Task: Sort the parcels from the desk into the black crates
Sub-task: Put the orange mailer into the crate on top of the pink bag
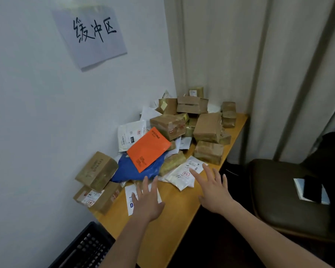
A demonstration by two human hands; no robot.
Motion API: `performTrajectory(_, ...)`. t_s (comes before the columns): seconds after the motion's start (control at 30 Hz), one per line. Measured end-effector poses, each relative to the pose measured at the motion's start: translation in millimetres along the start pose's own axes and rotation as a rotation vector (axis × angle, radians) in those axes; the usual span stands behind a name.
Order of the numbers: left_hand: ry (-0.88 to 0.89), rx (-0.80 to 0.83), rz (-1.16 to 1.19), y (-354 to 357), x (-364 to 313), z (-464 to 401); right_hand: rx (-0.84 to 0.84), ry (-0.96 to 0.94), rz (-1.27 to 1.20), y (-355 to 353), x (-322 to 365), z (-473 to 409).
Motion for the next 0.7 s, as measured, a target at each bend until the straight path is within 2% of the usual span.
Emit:
performTrajectory(0.2,-0.087,0.035,-0.034,-4,36,-88,0.023,-0.023,0.038,0,-3,-78)
performTrajectory(0.3,-0.115,0.035,0.023,-6,47,-141,0.036,-0.011,0.073,-8,-10,-125)
performTrajectory(0.43,-0.102,0.025,0.117,-7,44,-193,0.084,0.006,0.104,-20,-16,-179)
performTrajectory(0.6,-0.094,0.080,0.119,-1,35,-251,0.118,-0.010,0.070,-18,-15,-233)
performTrajectory(0.7,-0.094,0.045,0.135,3,32,-269,0.140,-0.041,0.057,-9,-12,-252)
Point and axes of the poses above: each hand's wrist, its own z-axis away from the middle knuckle, its own y-axis out of the palm, x = y × z, the point moved 9 cm from there along -z, towards the middle knuckle
